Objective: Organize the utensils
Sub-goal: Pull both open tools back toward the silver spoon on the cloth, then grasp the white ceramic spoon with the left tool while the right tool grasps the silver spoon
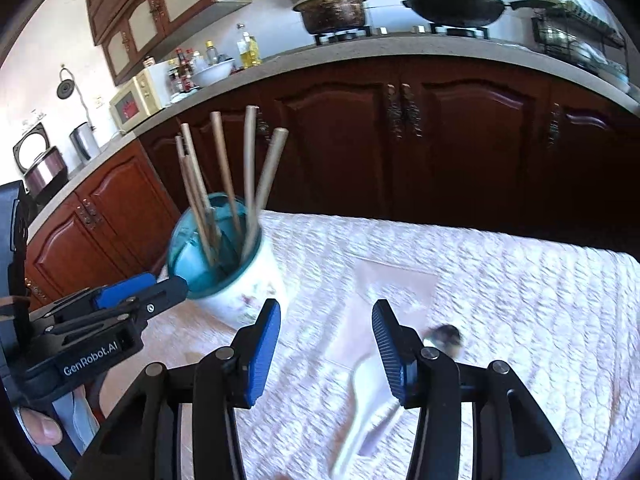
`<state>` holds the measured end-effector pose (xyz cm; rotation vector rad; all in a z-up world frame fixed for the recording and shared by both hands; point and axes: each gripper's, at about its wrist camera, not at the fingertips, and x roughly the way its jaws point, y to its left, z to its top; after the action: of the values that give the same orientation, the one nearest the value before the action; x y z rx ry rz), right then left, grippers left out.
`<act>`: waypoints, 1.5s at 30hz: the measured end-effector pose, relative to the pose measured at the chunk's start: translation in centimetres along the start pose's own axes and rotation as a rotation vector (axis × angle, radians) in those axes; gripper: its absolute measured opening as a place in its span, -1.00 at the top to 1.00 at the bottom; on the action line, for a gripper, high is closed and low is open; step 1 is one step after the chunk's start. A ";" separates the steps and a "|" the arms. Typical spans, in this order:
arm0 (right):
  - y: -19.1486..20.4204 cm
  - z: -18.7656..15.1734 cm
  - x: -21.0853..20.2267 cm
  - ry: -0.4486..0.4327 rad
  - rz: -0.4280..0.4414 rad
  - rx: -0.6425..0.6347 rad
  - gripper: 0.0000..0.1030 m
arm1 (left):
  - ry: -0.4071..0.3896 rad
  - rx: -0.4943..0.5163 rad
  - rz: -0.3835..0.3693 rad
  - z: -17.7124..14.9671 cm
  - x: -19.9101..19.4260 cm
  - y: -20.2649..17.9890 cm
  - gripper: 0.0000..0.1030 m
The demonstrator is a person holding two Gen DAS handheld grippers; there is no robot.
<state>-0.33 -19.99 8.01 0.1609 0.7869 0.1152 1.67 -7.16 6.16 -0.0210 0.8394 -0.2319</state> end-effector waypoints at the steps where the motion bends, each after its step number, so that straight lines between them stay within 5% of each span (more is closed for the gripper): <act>1: -0.4 -0.3 -0.2 -0.001 -0.010 0.006 0.11 | 0.006 0.004 -0.005 -0.2 0.2 -0.4 0.10; 25: -11.3 -6.0 0.8 0.158 -0.117 0.169 0.11 | 0.157 0.095 -0.146 -3.1 5.7 -6.3 0.09; 38: -11.7 -5.8 4.9 0.220 -0.077 0.161 0.11 | 0.223 0.100 -0.147 -4.4 9.0 -6.7 0.09; 45: -12.5 -5.0 7.5 0.218 0.009 0.158 0.11 | 0.303 0.081 -0.253 -4.7 11.5 -6.5 0.09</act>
<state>1.90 -30.57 -2.99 0.3056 1.0136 0.0794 4.36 -15.64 -4.72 -0.0162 1.1294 -0.5159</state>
